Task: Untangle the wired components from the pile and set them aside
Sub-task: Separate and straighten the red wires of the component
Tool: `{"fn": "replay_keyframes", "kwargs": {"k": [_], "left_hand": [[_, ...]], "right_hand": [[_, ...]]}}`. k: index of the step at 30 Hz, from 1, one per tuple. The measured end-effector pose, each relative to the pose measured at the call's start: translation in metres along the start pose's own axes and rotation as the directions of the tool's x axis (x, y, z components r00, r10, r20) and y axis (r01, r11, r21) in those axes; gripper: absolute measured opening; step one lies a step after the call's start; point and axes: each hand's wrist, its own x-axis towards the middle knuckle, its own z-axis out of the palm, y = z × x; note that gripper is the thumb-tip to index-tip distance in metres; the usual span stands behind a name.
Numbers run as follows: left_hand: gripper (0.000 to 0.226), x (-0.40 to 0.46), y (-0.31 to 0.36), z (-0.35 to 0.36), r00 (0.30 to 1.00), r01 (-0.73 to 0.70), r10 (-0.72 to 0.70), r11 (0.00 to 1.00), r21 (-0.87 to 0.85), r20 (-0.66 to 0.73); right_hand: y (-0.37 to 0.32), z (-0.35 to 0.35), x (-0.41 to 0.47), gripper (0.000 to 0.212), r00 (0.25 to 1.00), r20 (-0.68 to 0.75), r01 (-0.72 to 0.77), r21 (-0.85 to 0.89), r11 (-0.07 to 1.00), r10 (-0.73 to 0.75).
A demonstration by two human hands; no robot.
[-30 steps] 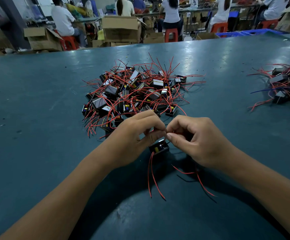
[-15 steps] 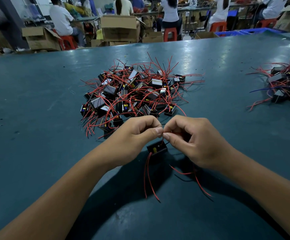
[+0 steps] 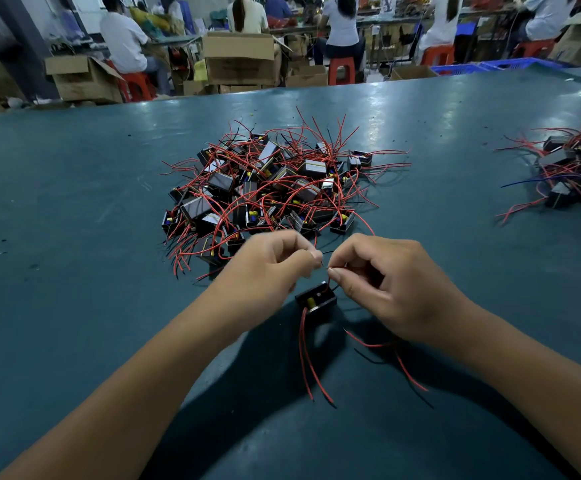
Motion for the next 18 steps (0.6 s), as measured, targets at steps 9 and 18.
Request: {"fn": "replay_keyframes", "kwargs": {"k": [9, 18], "left_hand": [[0.008, 0.0086, -0.0058, -0.0102, 0.737, -0.597, 0.67, 0.584, 0.551, 0.089], [0.016, 0.008, -0.0032, -0.0089, 0.671, -0.632, 0.713, 0.408, 0.659, 0.202]], "right_hand": [[0.0083, -0.0048, -0.003, 0.009, 0.994, 0.01, -0.105, 0.205, 0.973, 0.105], [0.0078, -0.005, -0.003, 0.006, 0.994, 0.03, -0.111, 0.216, 0.97, 0.107]]}}
